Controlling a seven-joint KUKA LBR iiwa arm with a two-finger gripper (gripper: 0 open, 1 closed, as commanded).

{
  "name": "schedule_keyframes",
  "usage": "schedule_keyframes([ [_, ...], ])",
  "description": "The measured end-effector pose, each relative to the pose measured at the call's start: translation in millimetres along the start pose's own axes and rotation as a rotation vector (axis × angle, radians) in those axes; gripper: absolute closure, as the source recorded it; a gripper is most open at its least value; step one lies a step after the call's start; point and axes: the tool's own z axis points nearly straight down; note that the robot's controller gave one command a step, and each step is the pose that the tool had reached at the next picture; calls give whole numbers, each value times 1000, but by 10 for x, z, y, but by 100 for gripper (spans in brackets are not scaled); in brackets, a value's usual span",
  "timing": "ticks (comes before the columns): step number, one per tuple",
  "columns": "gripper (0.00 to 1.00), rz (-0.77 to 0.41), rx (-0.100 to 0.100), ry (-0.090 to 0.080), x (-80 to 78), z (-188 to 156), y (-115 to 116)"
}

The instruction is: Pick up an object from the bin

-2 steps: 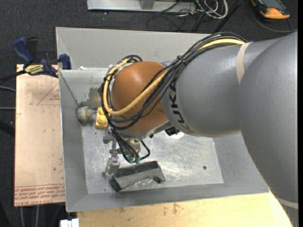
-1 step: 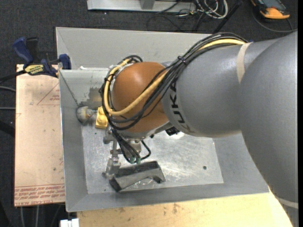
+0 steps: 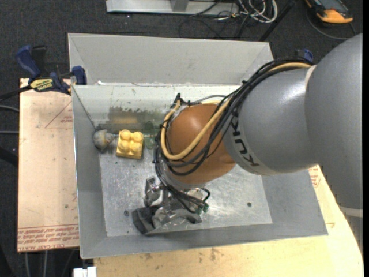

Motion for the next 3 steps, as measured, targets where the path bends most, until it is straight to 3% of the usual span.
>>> schedule_keyframes([
  [1,100,0,0,0,0,0,0],
  [2,100,-4,11,3,76,-1352,-67],
  [3,0,-5,10,5,79,-1348,-66],
])
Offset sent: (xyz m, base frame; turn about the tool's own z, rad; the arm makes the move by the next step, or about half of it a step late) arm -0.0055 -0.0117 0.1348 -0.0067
